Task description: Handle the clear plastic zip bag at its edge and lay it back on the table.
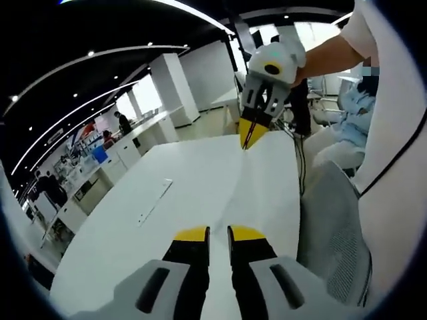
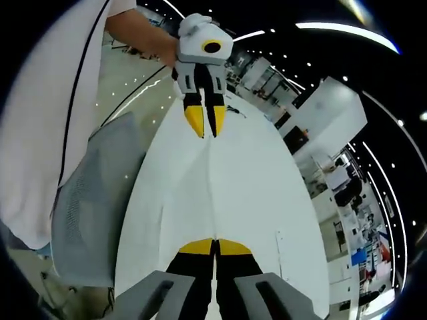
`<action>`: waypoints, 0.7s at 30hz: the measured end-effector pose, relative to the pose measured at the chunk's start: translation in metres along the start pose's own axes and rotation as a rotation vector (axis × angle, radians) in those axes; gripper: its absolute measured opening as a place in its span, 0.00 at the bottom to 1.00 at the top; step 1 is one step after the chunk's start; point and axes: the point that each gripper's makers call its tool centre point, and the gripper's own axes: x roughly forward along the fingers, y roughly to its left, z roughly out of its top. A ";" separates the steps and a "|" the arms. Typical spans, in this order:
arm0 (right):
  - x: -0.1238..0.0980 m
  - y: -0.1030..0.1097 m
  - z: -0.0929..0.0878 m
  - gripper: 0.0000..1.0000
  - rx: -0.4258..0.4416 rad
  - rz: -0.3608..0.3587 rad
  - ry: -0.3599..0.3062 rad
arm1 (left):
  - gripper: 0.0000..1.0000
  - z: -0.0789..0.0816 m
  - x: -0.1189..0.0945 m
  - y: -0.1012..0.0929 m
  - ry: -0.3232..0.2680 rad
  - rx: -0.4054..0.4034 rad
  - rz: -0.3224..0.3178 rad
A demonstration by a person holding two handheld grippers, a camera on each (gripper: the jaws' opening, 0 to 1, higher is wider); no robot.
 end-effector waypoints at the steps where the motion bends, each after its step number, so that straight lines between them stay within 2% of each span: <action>1: 0.000 0.000 0.000 0.00 -0.001 0.000 0.001 | 0.06 -0.001 0.000 0.000 0.006 0.006 -0.006; 21: -0.002 0.002 0.002 0.00 -0.035 0.018 0.019 | 0.00 -0.016 0.008 -0.011 0.167 0.123 -0.142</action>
